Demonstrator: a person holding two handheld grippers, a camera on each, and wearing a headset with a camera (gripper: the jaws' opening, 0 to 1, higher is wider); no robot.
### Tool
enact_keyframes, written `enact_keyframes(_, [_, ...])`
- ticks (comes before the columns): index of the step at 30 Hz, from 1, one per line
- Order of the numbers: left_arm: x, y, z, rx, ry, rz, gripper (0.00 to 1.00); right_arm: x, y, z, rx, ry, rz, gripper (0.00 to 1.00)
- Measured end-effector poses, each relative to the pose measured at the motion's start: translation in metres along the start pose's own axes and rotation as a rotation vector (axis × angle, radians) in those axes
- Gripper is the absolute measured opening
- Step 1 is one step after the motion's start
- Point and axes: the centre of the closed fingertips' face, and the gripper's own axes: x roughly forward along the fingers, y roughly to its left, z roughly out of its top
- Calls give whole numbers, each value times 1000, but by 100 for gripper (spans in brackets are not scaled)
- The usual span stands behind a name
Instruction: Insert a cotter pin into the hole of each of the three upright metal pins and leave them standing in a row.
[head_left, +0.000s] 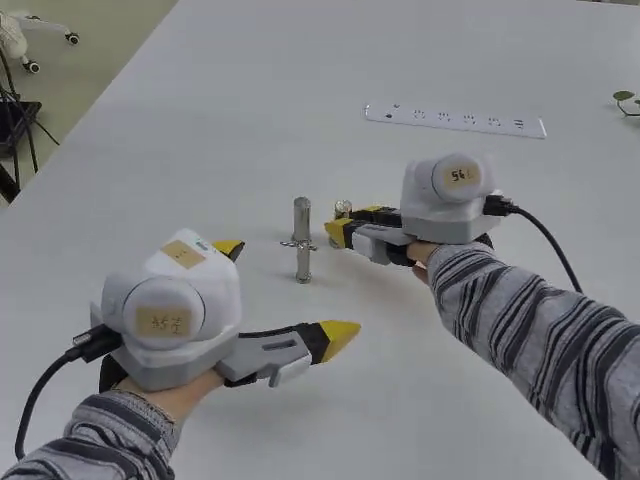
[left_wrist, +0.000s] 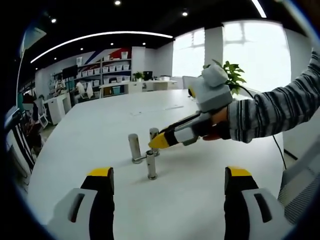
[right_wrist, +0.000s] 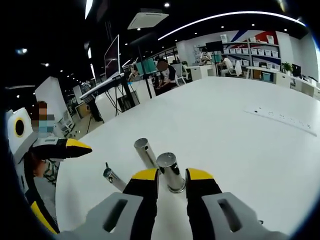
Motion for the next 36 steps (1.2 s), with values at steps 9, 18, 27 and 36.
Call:
enact_keyframes(9, [-6,1,3,19,-10,14,99,1,2,-1,27,-30,18,11])
enact_keyframes(18, [-10,-2,-4,28,7,12,99,-3,0,3,-22,-27,8,8])
enact_keyframes(27, [-10,-3,-2,15,-7,6,99,-17,-6,3,-109,-10,-68,8])
enact_keyframes(36, [-11,-2,0,11,-19,7,99,-40,-1,-7,-131,4,-132,8])
